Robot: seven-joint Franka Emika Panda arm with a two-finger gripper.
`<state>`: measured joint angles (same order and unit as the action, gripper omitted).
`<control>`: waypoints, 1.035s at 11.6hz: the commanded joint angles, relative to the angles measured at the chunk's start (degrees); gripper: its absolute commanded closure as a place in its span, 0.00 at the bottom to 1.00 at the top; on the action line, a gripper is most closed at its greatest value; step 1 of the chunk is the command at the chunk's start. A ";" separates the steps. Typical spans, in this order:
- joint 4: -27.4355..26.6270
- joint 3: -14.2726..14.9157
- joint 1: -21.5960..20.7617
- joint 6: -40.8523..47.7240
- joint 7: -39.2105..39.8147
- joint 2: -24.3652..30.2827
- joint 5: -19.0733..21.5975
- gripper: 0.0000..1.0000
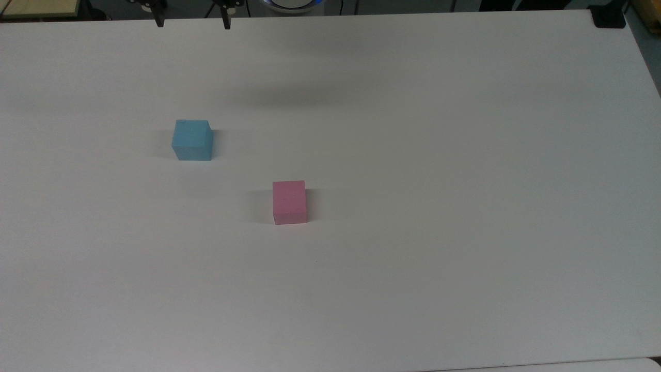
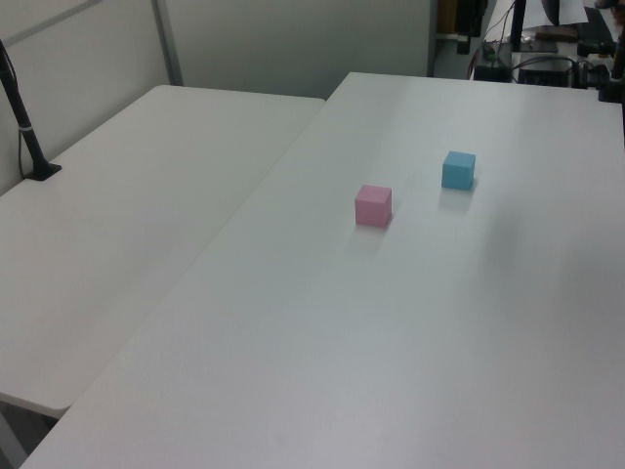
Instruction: Put blue cube on pink cube
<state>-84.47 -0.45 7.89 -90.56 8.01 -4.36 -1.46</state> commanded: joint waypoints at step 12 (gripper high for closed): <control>-0.69 0.89 0.29 -3.92 -2.64 -0.21 2.24 0.00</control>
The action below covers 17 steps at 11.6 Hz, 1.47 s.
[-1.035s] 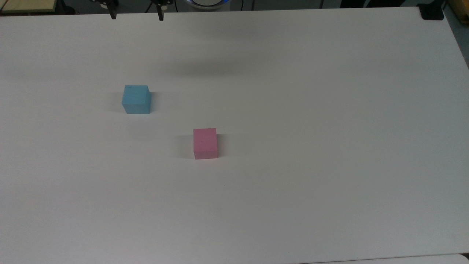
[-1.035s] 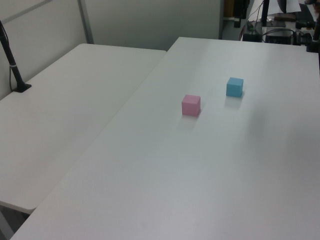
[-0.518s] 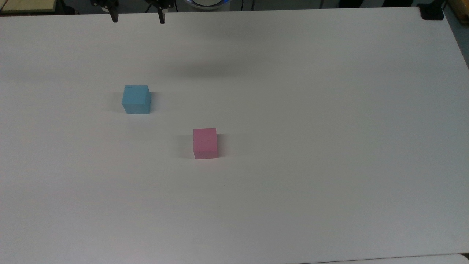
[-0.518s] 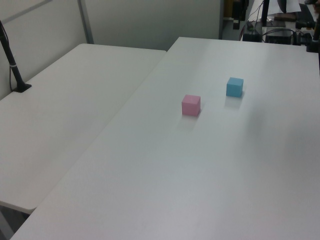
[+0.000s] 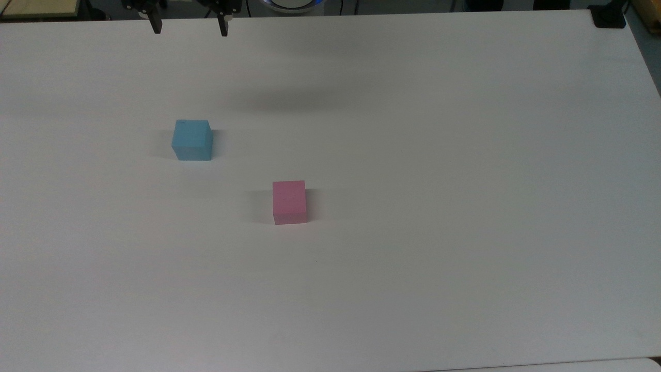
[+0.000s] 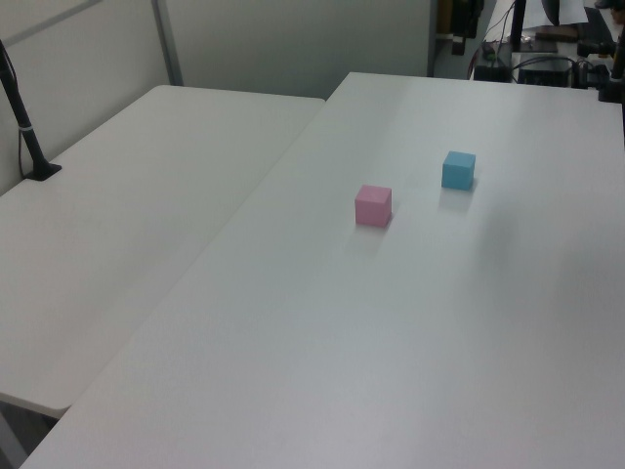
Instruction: Put blue cube on pink cube
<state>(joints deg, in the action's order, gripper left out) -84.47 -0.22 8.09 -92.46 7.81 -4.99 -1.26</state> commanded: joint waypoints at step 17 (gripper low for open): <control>-0.08 1.27 1.76 -1.40 3.09 0.51 2.14 0.00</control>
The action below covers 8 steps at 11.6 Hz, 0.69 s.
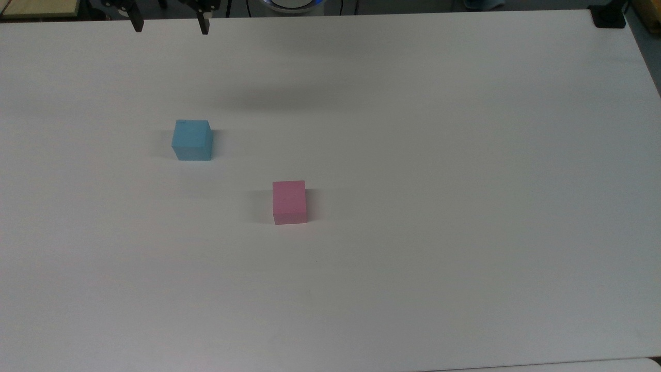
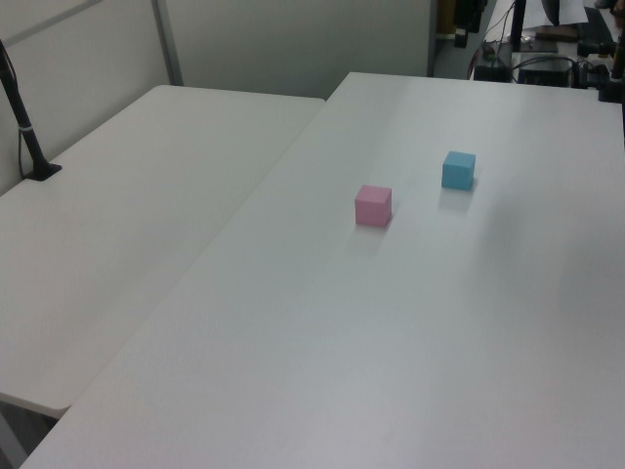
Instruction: Put blue cube on pink cube
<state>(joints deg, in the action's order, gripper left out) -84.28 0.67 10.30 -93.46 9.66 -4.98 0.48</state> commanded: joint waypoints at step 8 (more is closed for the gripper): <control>-0.54 -0.32 -0.90 1.70 0.10 0.68 0.13 0.00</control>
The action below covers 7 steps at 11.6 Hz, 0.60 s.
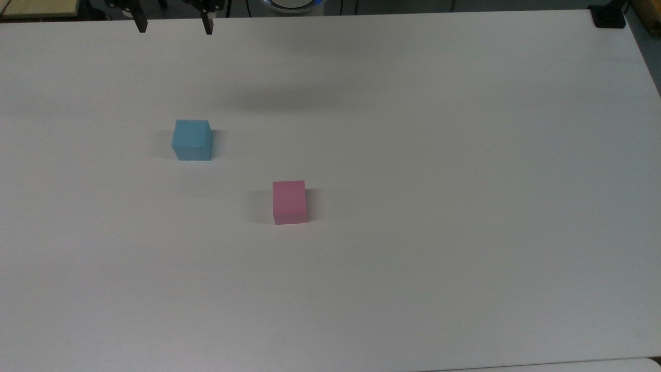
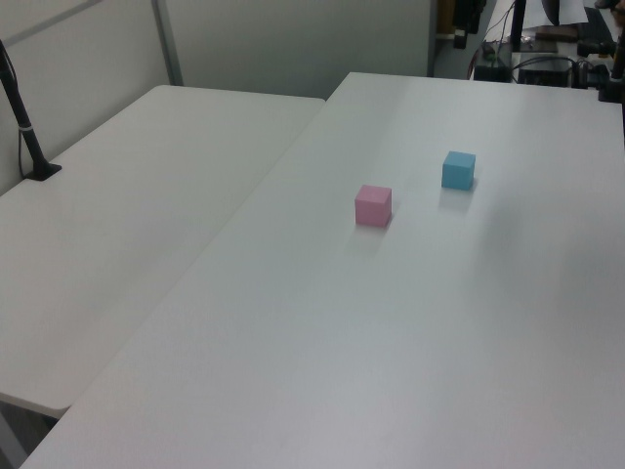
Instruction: Put blue cube on pink cube
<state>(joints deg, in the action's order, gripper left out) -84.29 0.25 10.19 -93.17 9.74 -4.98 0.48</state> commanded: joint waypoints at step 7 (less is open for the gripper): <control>-0.70 0.19 -1.93 3.25 -0.08 1.64 -0.84 0.00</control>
<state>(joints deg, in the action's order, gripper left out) -84.39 0.02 9.00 -92.50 9.74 -4.97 0.33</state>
